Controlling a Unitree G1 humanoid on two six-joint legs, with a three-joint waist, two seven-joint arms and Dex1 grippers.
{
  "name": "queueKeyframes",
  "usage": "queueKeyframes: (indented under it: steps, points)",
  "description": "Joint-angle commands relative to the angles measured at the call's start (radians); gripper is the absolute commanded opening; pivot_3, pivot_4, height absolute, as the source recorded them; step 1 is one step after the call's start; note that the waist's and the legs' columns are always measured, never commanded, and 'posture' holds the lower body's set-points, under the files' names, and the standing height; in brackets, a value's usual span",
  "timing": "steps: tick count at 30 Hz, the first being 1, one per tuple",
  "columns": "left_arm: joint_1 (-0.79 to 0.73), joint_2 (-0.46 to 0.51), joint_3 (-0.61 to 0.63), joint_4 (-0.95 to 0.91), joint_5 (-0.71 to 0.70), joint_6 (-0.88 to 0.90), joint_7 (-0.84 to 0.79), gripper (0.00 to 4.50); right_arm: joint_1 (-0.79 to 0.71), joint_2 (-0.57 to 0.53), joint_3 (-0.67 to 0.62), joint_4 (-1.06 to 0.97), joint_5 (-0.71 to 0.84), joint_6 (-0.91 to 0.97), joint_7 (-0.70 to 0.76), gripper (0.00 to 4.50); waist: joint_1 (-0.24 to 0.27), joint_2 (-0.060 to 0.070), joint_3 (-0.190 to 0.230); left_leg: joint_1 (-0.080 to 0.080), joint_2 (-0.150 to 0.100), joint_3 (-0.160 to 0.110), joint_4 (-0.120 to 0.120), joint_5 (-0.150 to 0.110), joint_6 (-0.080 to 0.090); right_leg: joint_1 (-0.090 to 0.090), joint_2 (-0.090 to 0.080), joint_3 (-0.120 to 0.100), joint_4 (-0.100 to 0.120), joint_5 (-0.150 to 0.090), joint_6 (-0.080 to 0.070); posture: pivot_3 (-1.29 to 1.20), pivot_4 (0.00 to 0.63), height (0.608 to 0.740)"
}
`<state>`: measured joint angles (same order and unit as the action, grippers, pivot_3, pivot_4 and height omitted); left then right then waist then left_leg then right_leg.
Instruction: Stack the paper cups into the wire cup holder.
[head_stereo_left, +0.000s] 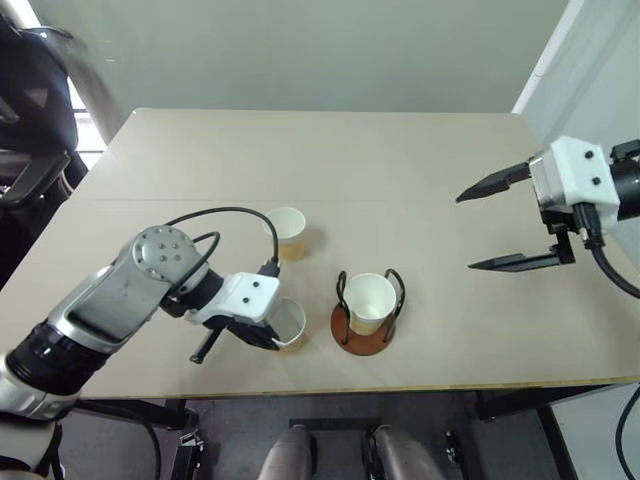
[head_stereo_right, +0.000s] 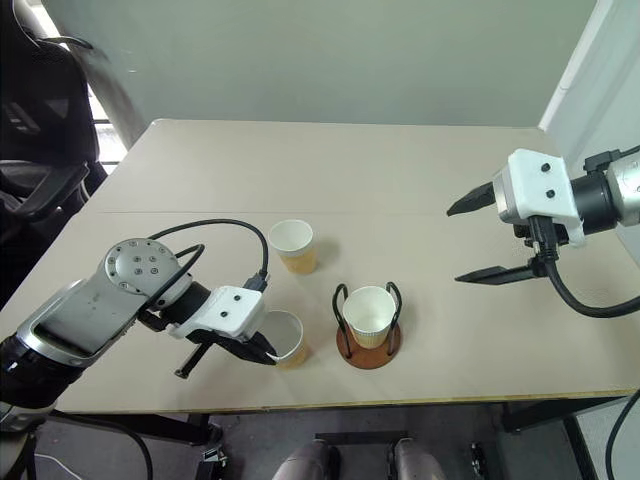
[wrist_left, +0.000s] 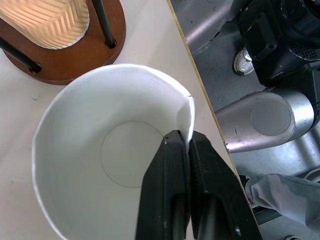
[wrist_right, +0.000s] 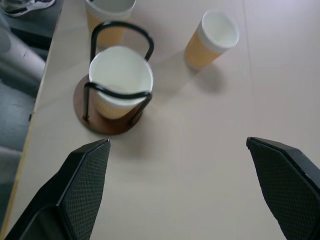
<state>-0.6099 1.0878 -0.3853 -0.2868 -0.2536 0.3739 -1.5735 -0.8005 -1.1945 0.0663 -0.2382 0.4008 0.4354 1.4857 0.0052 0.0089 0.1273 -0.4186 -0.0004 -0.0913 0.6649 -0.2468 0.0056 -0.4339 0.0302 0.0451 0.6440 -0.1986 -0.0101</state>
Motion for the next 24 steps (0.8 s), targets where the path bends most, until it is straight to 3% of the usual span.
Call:
queueKeyframes:
  steps: [1,6,10,14,18,24]
  points:
    - [-0.021,0.034,0.028,-0.023,-0.047,-0.008,-0.041,0.04,0.06,-0.038,-0.15,-0.041,0.118,0.067,0.029,4.5,0.001,0.0,0.0,0.0,0.0,0.0,0.0,0.0,0.0,0.0,0.0,0.0,0.0,0.0,0.0,0.0,0.15,0.74]
    - [-0.138,0.051,0.081,0.002,-0.196,0.033,-0.041,0.04,0.199,-0.026,-0.392,-0.126,0.349,0.256,-0.021,4.5,0.01,0.0,0.0,-0.001,-0.001,0.001,0.0,0.0,0.0,0.0,0.0,0.001,0.0,-0.001,0.002,0.0,0.15,0.74]
    - [-0.37,0.028,0.078,0.144,-0.291,0.011,-0.041,0.04,0.318,-0.034,-0.526,-0.167,0.365,0.316,-0.083,4.5,0.015,0.0,0.0,0.0,-0.001,0.001,0.001,0.001,0.001,0.002,0.0,0.001,-0.001,-0.002,0.002,0.0,0.15,0.74]
    - [-0.584,-0.004,-0.016,0.275,-0.38,-0.08,-0.041,0.04,0.409,-0.064,-0.612,-0.149,0.329,0.301,-0.096,4.5,0.016,0.001,0.0,-0.001,-0.003,0.001,0.002,0.002,0.002,0.002,0.0,0.006,-0.002,-0.005,-0.003,0.0,0.15,0.74]
    - [-0.734,-0.105,-0.144,0.394,-0.398,-0.189,-0.041,0.04,0.436,-0.068,-0.632,-0.164,0.328,0.289,-0.124,4.5,0.014,0.003,-0.001,-0.001,-0.005,0.002,0.003,0.002,0.004,0.004,0.0,0.01,-0.003,-0.002,0.007,0.0,0.15,0.74]
    - [-0.833,-0.195,-0.343,0.439,-0.469,-0.305,-0.041,0.04,0.458,-0.085,-0.694,-0.207,0.346,0.316,-0.152,4.5,0.015,0.003,0.0,-0.003,-0.005,0.003,0.003,0.002,0.008,0.005,0.0,0.011,-0.008,0.001,0.016,0.0,0.15,0.74]
